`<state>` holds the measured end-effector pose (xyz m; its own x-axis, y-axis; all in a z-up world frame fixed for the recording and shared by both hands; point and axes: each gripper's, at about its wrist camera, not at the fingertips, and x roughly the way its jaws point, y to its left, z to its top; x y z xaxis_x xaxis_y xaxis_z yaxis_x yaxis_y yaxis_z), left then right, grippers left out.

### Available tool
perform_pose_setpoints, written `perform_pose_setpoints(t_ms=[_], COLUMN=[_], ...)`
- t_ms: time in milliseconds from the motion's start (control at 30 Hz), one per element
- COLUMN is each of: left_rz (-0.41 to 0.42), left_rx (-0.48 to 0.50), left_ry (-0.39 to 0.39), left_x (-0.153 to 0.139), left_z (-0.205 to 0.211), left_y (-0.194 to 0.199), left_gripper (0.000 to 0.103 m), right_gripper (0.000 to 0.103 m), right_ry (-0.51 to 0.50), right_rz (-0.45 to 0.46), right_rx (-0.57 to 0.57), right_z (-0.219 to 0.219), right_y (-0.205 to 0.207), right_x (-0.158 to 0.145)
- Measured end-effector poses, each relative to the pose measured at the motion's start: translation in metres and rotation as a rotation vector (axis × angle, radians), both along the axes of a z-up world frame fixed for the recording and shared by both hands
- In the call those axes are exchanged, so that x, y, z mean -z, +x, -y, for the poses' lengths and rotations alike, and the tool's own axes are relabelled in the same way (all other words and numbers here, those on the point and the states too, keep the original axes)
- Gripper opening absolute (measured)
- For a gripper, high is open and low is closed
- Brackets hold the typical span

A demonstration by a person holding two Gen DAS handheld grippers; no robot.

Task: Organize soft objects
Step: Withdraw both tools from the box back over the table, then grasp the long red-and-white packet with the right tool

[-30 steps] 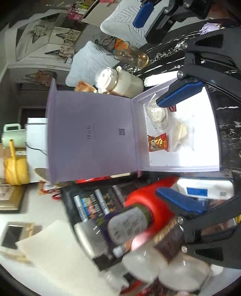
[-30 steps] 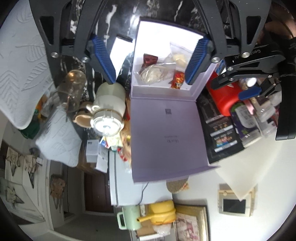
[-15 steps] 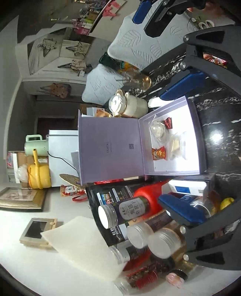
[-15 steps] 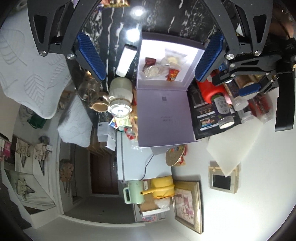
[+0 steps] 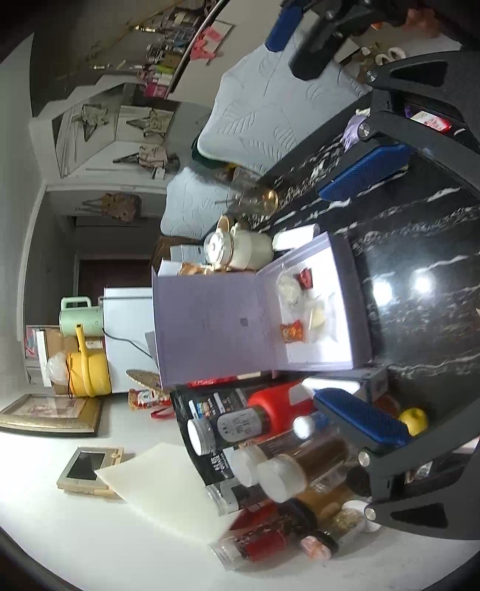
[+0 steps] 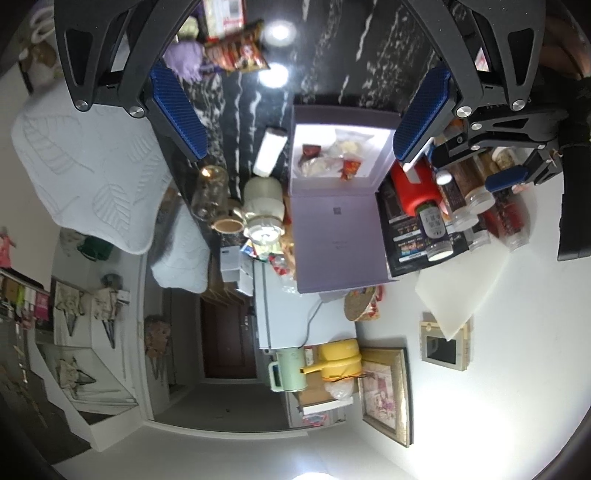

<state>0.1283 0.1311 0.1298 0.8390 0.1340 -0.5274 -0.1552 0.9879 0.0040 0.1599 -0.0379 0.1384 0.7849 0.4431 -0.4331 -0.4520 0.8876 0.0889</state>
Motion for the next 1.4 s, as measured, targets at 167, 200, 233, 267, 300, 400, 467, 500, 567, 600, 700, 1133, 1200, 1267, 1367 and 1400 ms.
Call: perform_pose_setpoints(t_ms=[167, 200, 233, 267, 300, 400, 467, 500, 567, 600, 700, 1133, 1200, 1267, 1367, 1400], left_rz=[-0.003, -0.006, -0.009, -0.013, -0.016, -0.028, -0.028, -0.023, -0.027, -0.031, -0.044, -0.147, -0.164, -0.176, -0.179, -0.171], left_rx=[0.037, 0.045, 0.052, 0.062, 0.068, 0.090, 0.108, 0.118, 0.146, 0.156, 0.170, 0.157, 0.159, 0.159, 0.091, 0.078], left_ry=[-0.011, -0.010, -0.010, -0.011, -0.012, -0.021, -0.031, -0.037, -0.045, -0.049, -0.055, -0.085, -0.087, -0.106, -0.106, -0.098], left_x=[0.009, 0.011, 0.013, 0.015, 0.017, 0.026, 0.032, 0.034, 0.040, 0.043, 0.051, 0.106, 0.114, 0.121, 0.130, 0.133], left_z=[0.014, 0.016, 0.018, 0.021, 0.024, 0.032, 0.037, 0.039, 0.043, 0.045, 0.051, 0.073, 0.077, 0.079, 0.078, 0.079], left_y=[-0.022, -0.025, -0.028, -0.031, -0.034, -0.043, -0.048, -0.050, -0.053, -0.054, -0.056, -0.047, -0.043, -0.038, -0.030, -0.026], left_gripper=[0.103, 0.103, 0.103, 0.103, 0.103, 0.103, 0.103, 0.103, 0.103, 0.103, 0.103, 0.103, 0.103, 0.103, 0.103, 0.103], right_gripper=[0.102, 0.102, 0.102, 0.102, 0.102, 0.102, 0.102, 0.102, 0.102, 0.102, 0.102, 0.102, 0.102, 0.102, 0.102, 0.102], right_ry=[-0.012, -0.012, -0.011, -0.011, -0.009, -0.009, -0.014, -0.017, -0.026, -0.029, -0.021, 0.005, 0.003, 0.012, 0.025, 0.029], right_rz=[-0.018, -0.023, -0.027, -0.033, -0.039, -0.055, -0.070, -0.077, -0.091, -0.098, -0.105, -0.197, -0.217, -0.237, -0.270, -0.276], right_rx=[0.040, 0.045, 0.049, 0.056, 0.069, 0.092, 0.098, 0.102, 0.106, 0.108, 0.106, 0.098, 0.106, 0.107, 0.104, 0.100], right_z=[0.015, 0.018, 0.021, 0.024, 0.029, 0.039, 0.043, 0.046, 0.050, 0.053, 0.060, 0.082, 0.086, 0.090, 0.096, 0.098], right_y=[-0.023, -0.028, -0.032, -0.036, -0.041, -0.051, -0.057, -0.061, -0.065, -0.068, -0.074, -0.066, -0.062, -0.057, -0.048, -0.044], right_x=[0.015, 0.018, 0.021, 0.025, 0.029, 0.040, 0.047, 0.051, 0.059, 0.064, 0.076, 0.131, 0.139, 0.147, 0.160, 0.165])
